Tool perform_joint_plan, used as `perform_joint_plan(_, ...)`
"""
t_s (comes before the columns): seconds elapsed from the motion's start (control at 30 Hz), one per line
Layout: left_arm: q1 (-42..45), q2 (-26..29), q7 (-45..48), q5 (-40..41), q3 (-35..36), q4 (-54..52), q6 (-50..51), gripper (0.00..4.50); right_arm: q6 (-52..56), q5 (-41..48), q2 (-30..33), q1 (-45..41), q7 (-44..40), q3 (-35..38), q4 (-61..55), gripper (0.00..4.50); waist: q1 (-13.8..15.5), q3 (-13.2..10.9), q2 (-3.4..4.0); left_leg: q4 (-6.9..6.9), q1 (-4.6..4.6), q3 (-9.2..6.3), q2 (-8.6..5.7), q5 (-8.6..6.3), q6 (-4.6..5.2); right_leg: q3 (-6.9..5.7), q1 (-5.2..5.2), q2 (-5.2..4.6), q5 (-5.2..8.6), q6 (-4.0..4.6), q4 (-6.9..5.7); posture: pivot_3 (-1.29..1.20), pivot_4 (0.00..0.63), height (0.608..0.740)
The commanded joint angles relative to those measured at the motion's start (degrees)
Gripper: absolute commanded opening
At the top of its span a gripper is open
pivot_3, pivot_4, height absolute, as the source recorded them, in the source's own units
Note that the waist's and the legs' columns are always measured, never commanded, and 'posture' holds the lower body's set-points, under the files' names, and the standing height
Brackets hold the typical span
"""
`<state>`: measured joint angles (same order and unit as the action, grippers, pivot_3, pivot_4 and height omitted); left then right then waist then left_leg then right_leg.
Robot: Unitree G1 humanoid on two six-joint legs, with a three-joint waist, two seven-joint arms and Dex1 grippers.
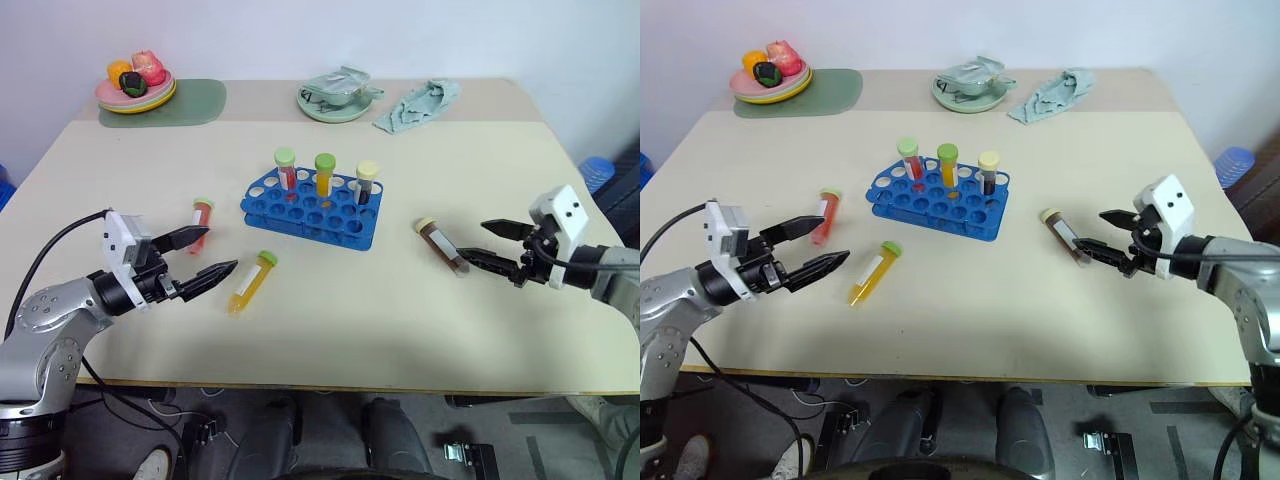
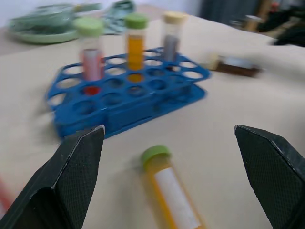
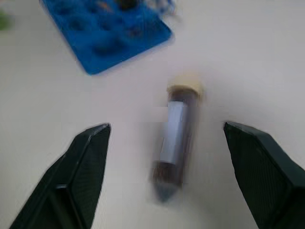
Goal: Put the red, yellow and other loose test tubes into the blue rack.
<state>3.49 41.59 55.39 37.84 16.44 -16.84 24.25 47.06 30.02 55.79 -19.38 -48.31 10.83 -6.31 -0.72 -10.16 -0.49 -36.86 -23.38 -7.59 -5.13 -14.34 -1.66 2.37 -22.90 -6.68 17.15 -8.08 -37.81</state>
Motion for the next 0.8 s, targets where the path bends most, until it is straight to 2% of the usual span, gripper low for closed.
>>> perform_joint_plan(0.03, 1.8, 0.5, 1.1, 0.0, -1.5, -1.4, -0.4, 4.45, 8.2, -1.8, 1.9, -8.1, 1.1, -4.8, 4.1, 3.86, -0.1, 0.0, 0.0, 0.03, -0.01, -0.01, 0.01, 0.0, 0.0, -0.01, -0.02, 0.01, 0.0, 0.0, 0.0, 0.0, 0.15, 0.74)
perform_joint_plan(0.2, 3.3, -0.8, 1.0, -0.3, -4.3, -1.4, -0.3, 4.45, 19.1, -4.4, 0.5, -23.0, 0.5, -14.5, 11.8, 3.86, -0.3, -0.1, 0.12, 0.11, -0.08, 0.1, 0.01, 0.0, 0.0, 0.06, -0.19, 0.0, 0.0, 0.0, 0.03, 0.0, 0.15, 0.74)
perform_joint_plan(0.33, 4.3, -1.9, 0.6, -0.5, -6.3, -1.5, 0.2, 4.45, 21.5, -7.2, -0.8, -30.2, -1.9, -21.6, 17.7, 3.86, -0.1, -0.1, 0.11, 0.13, -0.12, 0.1, 0.0, 0.0, 0.0, 0.05, -0.23, -0.01, 0.0, -0.01, 0.07, 0.0, 0.15, 0.74)
perform_joint_plan(0.47, 4.9, -2.7, 1.8, -0.7, -8.1, -0.6, -0.1, 4.45, 22.9, -11.0, -4.9, -38.1, -3.8, -28.0, 27.5, 3.86, -0.2, -0.1, 0.11, 0.12, -0.13, 0.1, -0.02, 0.0, 0.0, 0.05, -0.24, -0.01, -0.01, -0.01, 0.08, 0.0, 0.15, 0.74)
perform_joint_plan(0.8, 5.4, -4.0, 1.2, -0.9, -10.6, -1.9, 0.8, 4.45, 17.8, -17.1, -10.8, -45.2, -7.1, -30.6, 41.6, 3.86, -0.3, -0.1, 0.11, 0.16, -0.17, 0.1, -0.03, 0.01, -0.01, 0.05, -0.33, -0.01, -0.02, -0.01, 0.06, 0.0, 0.15, 0.74)
